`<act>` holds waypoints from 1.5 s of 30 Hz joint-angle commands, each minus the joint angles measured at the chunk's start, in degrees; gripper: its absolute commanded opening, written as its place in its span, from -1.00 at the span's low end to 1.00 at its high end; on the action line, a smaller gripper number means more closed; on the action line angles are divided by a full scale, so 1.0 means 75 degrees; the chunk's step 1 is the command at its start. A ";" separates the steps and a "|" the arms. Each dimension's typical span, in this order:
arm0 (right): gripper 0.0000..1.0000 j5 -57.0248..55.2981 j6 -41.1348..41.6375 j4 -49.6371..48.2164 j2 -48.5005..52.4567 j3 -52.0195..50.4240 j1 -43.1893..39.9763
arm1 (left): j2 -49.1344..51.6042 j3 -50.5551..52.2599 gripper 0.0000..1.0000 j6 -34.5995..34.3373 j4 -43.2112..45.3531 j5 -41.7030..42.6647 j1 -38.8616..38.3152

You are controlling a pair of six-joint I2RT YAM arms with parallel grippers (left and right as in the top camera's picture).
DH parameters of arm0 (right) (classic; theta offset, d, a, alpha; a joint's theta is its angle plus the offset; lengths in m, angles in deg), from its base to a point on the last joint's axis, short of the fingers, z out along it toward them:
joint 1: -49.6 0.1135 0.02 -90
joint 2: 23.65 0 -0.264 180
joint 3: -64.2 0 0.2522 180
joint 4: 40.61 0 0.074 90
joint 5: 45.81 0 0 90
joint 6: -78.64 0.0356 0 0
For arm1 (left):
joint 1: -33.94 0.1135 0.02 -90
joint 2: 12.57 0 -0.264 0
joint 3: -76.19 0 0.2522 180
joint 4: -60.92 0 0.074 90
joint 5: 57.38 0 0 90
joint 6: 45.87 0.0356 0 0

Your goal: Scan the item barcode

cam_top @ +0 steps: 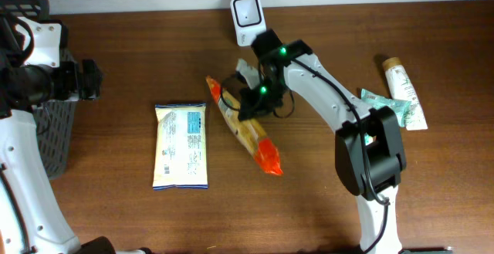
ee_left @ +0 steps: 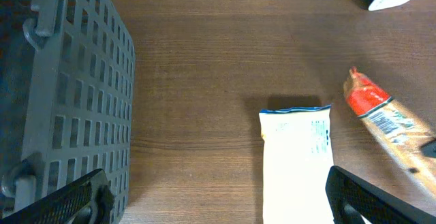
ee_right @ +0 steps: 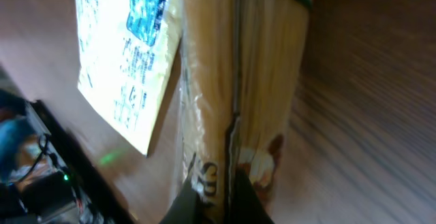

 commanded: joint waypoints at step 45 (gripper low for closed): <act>0.47 -0.0192 -0.0472 -0.2468 -0.0221 -0.3838 -0.0950 | 0.0015 -0.0029 0.99 0.0093 -0.0012 0.0079 0.0026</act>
